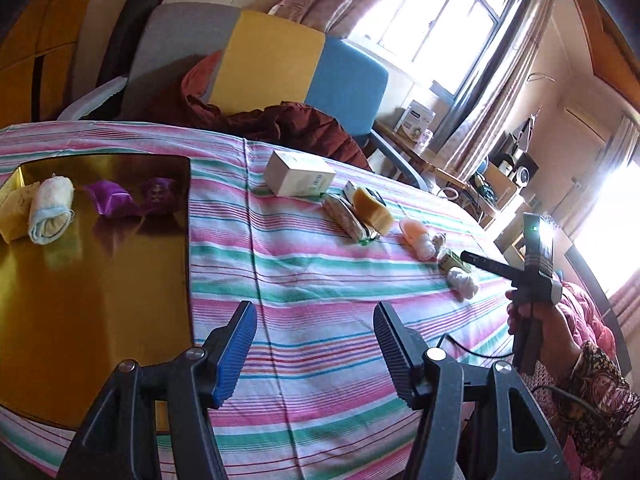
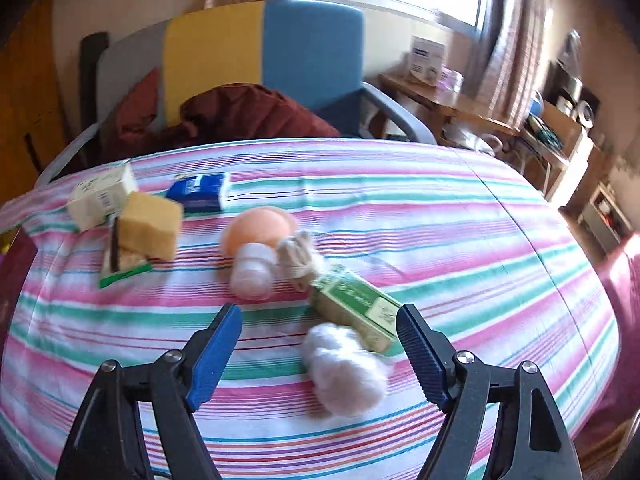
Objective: Organize objects
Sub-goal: 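Move the right tool to the green tea box and grasp it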
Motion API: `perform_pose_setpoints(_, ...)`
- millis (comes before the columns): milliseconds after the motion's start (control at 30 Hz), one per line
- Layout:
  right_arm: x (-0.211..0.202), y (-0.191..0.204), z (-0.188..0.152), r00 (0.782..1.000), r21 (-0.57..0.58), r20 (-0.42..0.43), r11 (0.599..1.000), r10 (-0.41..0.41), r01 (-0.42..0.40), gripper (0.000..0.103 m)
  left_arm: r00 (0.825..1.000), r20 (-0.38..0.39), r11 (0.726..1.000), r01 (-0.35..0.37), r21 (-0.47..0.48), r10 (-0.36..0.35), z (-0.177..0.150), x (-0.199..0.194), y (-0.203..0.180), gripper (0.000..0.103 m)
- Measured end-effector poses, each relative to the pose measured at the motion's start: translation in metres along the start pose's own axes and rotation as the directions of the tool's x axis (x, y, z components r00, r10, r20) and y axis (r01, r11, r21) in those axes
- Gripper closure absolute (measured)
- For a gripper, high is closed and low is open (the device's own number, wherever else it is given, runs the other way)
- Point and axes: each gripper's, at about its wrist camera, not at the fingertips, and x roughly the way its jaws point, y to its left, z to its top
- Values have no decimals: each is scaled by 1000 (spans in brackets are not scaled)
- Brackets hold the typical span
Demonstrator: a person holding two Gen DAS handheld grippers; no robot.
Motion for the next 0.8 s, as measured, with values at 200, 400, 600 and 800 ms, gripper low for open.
perform_pose_setpoints(200,31,-34,-5,988,199,-135,979,70,-42,44,999,-41,1000,-9,8,10,-7,11,-5,41)
perform_pose_setpoints(400,24,10,-8,901,181,-128,903,415,-390,51,998,-59,1000,-9,21,10,-10,18,-12,41)
perform_pose_setpoints(600,-16,19,7,922,50,0,921,387,-387,25,997,-70,999,-17,33,19,-8,21,-15,41)
perform_pose_setpoints(800,8,-13,27,993,-80,22,991,113,-111,23,996,-88,999,-14,34,17,-10,27,-17,41)
